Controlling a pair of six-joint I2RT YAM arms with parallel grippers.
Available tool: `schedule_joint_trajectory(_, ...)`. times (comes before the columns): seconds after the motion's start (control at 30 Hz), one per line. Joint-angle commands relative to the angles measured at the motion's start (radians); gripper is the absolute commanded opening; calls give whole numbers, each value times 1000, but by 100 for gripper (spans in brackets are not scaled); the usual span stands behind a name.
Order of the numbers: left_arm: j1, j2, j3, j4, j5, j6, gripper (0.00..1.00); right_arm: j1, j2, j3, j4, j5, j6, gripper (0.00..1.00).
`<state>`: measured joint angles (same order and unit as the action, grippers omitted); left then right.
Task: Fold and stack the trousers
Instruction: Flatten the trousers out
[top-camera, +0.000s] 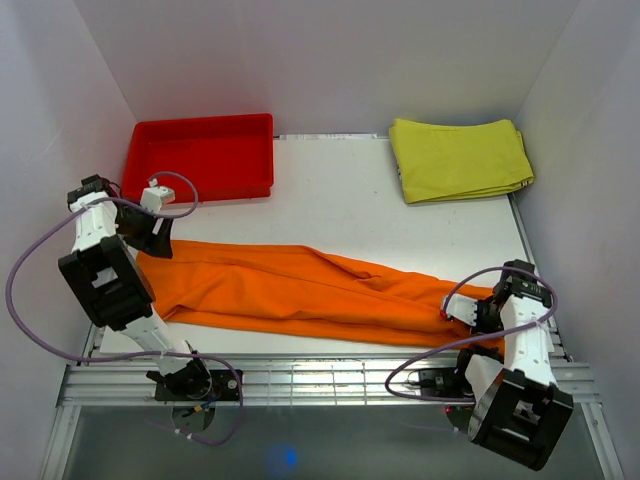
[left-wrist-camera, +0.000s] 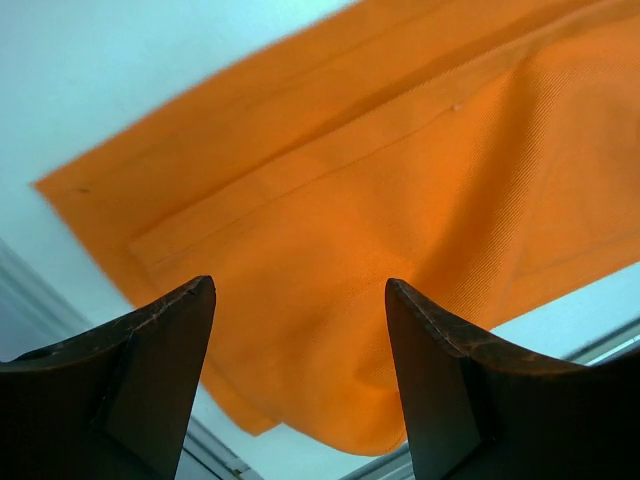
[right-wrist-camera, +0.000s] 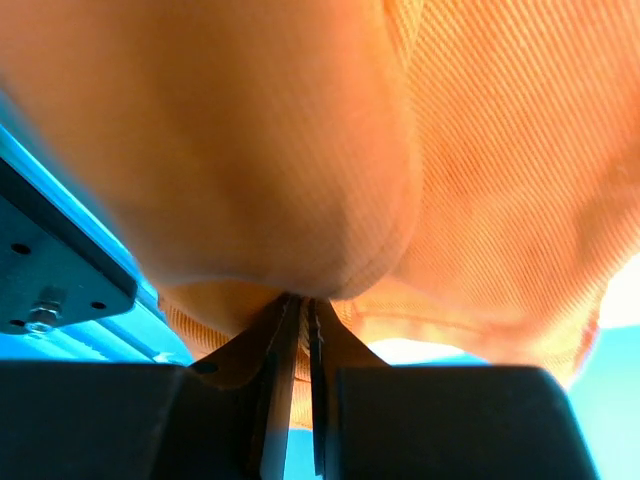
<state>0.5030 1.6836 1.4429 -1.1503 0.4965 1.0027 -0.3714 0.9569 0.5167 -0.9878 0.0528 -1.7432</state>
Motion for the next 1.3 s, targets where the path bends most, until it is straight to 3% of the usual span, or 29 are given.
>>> schedule_joint_trajectory(0.0,8,73,17,-86,-55,57,79,-4,-82,-8,-2,-34,-112,14)
schedule_joint_trajectory(0.07,8,113,11,-43,-75,56,79,-3,-81,18,-21,-79,-78,20)
schedule_joint_trajectory(0.17,9,165,2,1,-139,57,79,-6,-25,109,-61,-134,10,36)
schedule_joint_trajectory(0.2,8,174,-2,12,-174,72,79,-8,-6,138,-74,-160,46,51)
schedule_joint_trajectory(0.33,8,176,-77,119,-234,131,77,-17,89,310,-132,-223,114,90)
schedule_joint_trajectory(0.47,8,157,-90,169,-188,180,76,-20,337,489,-261,-252,194,87)
schedule_joint_trajectory(0.77,8,231,53,116,-127,201,75,-21,638,595,-318,-272,359,69)
schedule_joint_trajectory(0.83,8,240,71,116,-139,208,75,-21,646,579,-318,-249,360,62)
schedule_joint_trajectory(1.0,8,249,76,116,-142,218,75,-20,568,429,-311,-122,280,57)
schedule_joint_trajectory(1.17,8,243,38,113,-138,217,75,-23,494,321,-301,-99,243,60)
schedule_joint_trajectory(1.27,8,220,11,115,-130,206,75,-29,477,363,-304,-128,264,67)
